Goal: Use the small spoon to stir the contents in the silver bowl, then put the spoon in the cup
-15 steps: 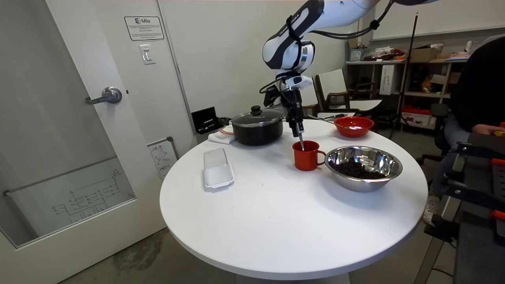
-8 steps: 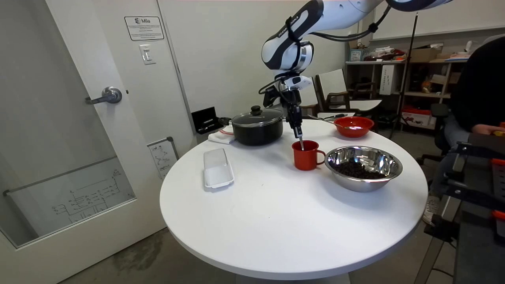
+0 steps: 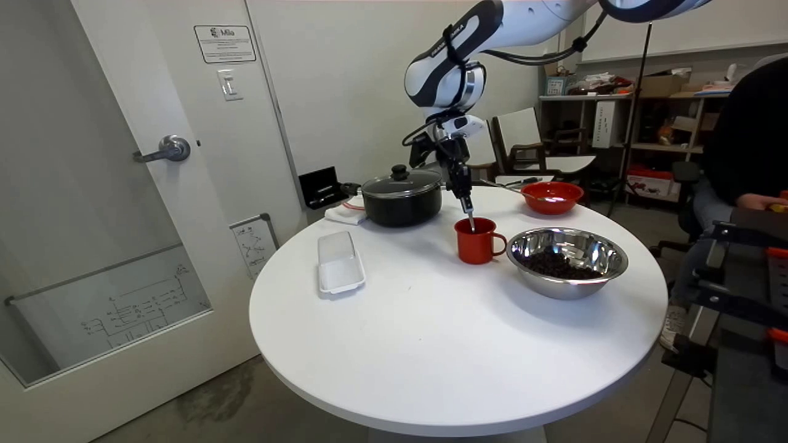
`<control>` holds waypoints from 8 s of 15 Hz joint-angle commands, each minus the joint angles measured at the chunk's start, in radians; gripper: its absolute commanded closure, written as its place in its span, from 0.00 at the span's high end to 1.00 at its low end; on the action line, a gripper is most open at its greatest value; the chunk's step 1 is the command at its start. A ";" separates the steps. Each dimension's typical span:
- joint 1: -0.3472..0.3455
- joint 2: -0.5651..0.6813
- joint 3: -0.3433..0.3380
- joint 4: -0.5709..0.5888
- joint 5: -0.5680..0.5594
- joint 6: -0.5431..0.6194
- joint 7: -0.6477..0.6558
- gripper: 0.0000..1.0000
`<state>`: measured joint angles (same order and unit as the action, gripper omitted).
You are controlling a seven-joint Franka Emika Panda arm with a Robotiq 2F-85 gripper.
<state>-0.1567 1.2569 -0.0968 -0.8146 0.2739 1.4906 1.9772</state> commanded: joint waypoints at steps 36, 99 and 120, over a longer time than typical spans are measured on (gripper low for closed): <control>0.016 -0.540 -0.106 -0.513 -0.028 0.350 0.098 0.01; 0.061 -0.712 -0.098 -1.280 0.005 0.771 -0.095 0.01; 0.178 -0.917 -0.099 -1.570 -0.194 1.074 -0.189 0.01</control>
<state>-0.0113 0.4337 -0.1774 -2.2713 0.1343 2.4557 1.8006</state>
